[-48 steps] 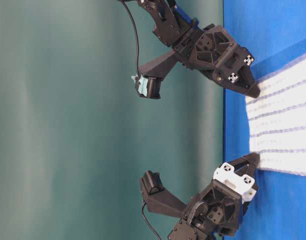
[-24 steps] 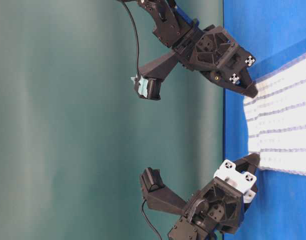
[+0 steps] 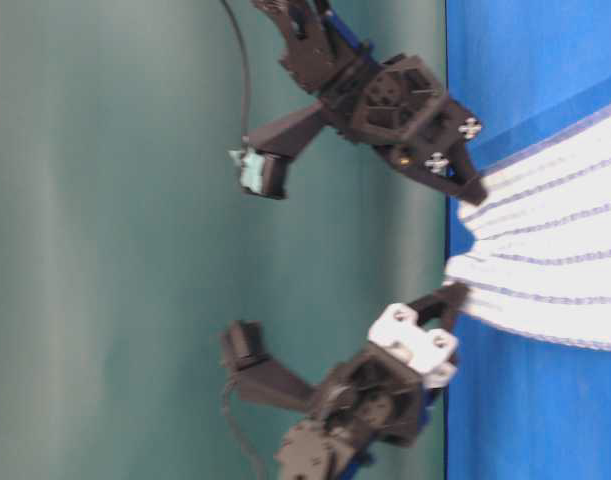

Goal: Fold the blue towel.
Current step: 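Lift the top end and fold it down toward the bottom end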

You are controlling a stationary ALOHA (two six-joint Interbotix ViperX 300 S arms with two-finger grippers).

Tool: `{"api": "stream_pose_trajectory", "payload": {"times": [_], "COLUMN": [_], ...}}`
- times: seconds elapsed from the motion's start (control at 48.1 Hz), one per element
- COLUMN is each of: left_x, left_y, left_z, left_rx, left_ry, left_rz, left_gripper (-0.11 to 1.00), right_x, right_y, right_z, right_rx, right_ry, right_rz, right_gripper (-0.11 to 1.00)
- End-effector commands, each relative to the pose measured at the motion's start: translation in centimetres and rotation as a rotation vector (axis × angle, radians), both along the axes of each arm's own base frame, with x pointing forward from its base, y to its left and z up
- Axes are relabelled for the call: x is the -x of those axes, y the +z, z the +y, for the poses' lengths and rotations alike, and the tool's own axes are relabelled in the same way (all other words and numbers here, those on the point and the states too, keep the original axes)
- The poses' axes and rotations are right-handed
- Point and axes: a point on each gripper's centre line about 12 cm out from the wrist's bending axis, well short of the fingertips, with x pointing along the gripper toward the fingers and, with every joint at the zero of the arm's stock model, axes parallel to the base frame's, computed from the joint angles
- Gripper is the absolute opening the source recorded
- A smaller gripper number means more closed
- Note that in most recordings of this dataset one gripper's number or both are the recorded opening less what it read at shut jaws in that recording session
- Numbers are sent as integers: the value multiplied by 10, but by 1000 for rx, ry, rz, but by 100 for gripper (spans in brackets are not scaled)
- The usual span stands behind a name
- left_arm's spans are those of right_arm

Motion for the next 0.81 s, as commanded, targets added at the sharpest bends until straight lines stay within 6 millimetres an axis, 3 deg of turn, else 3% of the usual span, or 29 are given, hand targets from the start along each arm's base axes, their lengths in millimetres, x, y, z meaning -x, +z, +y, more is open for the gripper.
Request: {"api": "stream_pose_trajectory", "payload": {"times": [0.0,0.166,0.353,0.789], "left_x": [1,5,7,0], "left_y": [26,44,63,58], "left_z": [-3,-21,-61,-173], "left_rx": [-11,4,32,159], "left_ry": [-12,-59,-158,-383], "left_rz": [-45,-52,-67,-62], "left_gripper": [4,4,4,4], "right_x": [-3,2,15,40], "right_y": [26,44,62,61], "right_z": [6,27,58,150], "right_rx": [24,32,24,-74], "right_ry": [14,57,111,288], "right_rz": [-61,-96,-134,-145], "right_gripper": [-2,-1,-2,-2]}}
